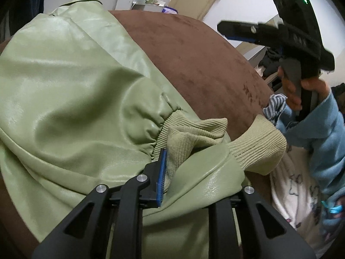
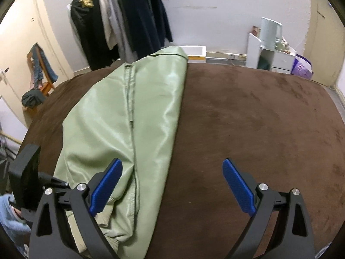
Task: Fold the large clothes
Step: 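Lay the held sleeve along the jacket body with the left tool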
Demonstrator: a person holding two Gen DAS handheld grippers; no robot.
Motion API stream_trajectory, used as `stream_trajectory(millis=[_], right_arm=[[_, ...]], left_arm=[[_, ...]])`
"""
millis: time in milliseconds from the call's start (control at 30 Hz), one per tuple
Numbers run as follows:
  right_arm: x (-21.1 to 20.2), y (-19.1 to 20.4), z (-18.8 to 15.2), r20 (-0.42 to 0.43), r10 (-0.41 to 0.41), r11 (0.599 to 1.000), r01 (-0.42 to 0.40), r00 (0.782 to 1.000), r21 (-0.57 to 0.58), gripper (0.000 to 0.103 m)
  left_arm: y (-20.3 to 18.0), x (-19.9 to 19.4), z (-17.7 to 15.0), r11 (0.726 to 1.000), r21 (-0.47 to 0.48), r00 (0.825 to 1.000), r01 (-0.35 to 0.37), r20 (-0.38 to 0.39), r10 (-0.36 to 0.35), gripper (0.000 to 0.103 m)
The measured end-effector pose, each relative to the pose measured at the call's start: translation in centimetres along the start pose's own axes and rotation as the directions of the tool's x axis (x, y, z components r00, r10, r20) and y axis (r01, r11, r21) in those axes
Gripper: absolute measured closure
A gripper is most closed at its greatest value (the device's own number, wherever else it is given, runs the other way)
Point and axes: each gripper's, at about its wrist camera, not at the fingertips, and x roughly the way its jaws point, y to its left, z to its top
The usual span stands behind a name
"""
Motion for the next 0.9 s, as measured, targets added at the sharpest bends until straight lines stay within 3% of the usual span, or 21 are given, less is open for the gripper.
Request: stream_trajectory(millis=[100, 300, 500, 700, 900], right_arm=[[-0.2, 1.1, -0.4, -0.021, 0.05, 0.998, -0.051, 0.999, -0.039, 0.01], [0.1, 2.7, -1.8, -0.065, 0.072, 0.992, -0.078, 0.995, -0.098, 0.01], [0.5, 2.4, -2.2, -0.087, 0.072, 0.994, -0.078, 0.994, -0.074, 0.01], [0.6, 1.8, -2.2, -0.082, 0.079, 0.996, -0.083, 0.993, -0.038, 0.01], [0.7, 1.8, -2.5, -0.089, 0.079, 0.996, -0.082, 0.993, -0.04, 0.01]], left_arm=[[-0.7, -1.2, 0.4, 0.999, 0.024, 0.999, -0.024, -0.023, 0.025, 0.08], [-0.7, -1.1, -0.5, 0.997, 0.037, 0.995, -0.072, -0.069, 0.074, 0.078], [-2.4, -0.6, -2.1, 0.985, 0.13, 0.993, -0.117, -0.015, 0.12, 0.072], [-1.9, -1.2, -2.4, 0.989, 0.101, 0.994, -0.109, 0.001, 0.109, 0.071], [-2.5, -1.2, -2.5, 0.982, 0.114, 0.988, -0.153, 0.006, 0.154, 0.068]])
